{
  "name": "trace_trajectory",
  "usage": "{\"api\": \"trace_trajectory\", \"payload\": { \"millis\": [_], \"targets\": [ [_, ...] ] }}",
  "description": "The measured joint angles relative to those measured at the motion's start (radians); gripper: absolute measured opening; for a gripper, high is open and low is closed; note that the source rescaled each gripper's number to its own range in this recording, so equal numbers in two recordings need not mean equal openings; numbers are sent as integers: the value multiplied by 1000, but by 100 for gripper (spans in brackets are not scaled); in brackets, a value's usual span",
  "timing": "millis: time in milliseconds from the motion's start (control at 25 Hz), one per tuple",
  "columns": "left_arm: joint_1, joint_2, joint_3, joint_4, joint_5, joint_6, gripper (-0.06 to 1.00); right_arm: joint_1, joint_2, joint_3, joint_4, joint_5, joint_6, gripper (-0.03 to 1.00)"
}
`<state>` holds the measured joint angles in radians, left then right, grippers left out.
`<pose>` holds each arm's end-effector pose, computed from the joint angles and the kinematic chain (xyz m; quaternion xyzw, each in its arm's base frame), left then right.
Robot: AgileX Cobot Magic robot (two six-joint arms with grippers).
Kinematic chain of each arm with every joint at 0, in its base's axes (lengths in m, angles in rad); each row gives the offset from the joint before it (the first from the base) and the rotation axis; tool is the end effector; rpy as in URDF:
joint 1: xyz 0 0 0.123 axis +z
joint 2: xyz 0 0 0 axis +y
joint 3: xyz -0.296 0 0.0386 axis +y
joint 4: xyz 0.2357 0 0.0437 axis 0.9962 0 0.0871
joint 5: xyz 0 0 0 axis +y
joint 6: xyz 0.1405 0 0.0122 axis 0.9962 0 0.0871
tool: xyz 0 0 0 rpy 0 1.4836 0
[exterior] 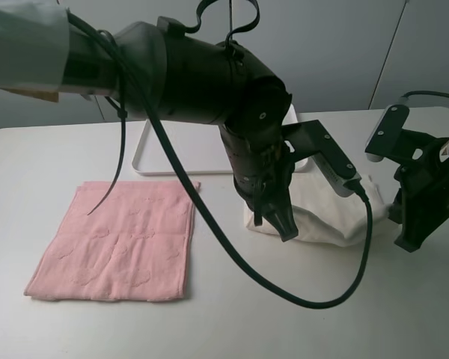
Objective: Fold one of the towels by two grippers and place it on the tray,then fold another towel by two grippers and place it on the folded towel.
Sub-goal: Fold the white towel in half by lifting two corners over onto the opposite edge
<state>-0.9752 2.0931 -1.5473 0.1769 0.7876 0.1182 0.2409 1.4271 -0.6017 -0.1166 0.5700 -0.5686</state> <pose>0.2675 -0.3633 0.1430 0.5549 0.8130 -0.0015 0.1763 0.2203 0.0450 0.1421 -0.4307 0.8922 -0.0584 0.1228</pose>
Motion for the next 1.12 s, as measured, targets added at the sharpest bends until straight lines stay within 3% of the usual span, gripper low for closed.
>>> {"api": "trace_trajectory", "payload": {
  "millis": [320, 600, 1120],
  "targets": [
    [42, 0, 0, -16, -47, -30, 0, 0, 0, -2, -60, -76, 259, 1],
    [68, 24, 0, -19, -83, -60, 0, 0, 47, -7, -175, -130, 497, 1],
    [134, 59, -2, -29, -144, -90, 0, 0, 170, -9, -607, -311, 999, 1]
  ]
}}
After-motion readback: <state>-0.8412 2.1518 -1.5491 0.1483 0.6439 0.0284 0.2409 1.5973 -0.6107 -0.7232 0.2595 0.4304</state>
